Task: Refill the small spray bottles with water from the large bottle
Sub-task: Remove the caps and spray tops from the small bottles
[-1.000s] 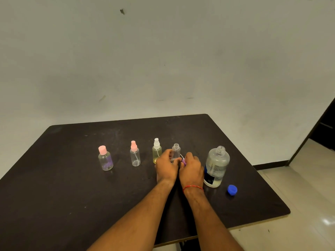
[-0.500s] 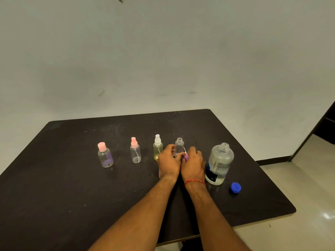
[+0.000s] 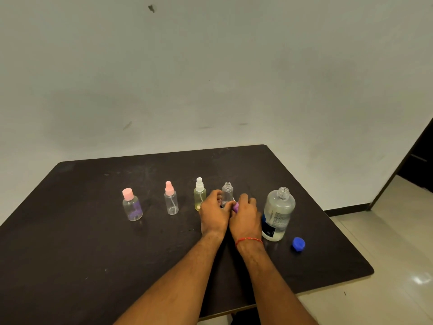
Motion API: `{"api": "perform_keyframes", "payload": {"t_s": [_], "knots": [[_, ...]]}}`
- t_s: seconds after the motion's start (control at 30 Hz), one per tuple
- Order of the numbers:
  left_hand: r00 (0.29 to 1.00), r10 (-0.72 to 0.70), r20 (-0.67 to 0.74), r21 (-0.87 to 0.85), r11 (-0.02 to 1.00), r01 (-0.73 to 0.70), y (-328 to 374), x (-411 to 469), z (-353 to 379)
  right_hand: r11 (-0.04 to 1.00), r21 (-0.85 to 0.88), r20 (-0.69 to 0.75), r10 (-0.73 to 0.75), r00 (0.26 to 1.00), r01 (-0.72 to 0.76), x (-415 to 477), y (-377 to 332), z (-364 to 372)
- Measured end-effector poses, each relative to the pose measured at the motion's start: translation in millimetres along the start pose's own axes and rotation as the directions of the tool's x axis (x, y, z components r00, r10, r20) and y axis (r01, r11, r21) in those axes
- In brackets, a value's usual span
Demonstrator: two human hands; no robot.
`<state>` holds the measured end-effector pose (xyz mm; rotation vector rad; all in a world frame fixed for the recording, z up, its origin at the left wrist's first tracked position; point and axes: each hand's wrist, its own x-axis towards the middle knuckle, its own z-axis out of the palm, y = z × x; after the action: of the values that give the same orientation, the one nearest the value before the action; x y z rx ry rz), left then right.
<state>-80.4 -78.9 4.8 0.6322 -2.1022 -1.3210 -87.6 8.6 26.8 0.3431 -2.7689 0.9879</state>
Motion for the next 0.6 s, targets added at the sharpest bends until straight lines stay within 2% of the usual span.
{"api": "perform_keyframes", "payload": {"t_s": [0.27, 0.6], "knots": [[0.999, 0.002, -0.041, -0.011, 1.000, -0.002, -0.6, -18.2, -10.5, 0.997, 0.004, -0.027, -0.078, 0.997, 0.078, -17.0, -0.9, -8.4], [0.992, 0.089, -0.087, 0.015, 0.996, -0.088, -19.9, -42.3, -63.4, 0.969, 0.053, -0.088, -0.238, 0.967, 0.243, -32.9, -11.4, -14.2]]}}
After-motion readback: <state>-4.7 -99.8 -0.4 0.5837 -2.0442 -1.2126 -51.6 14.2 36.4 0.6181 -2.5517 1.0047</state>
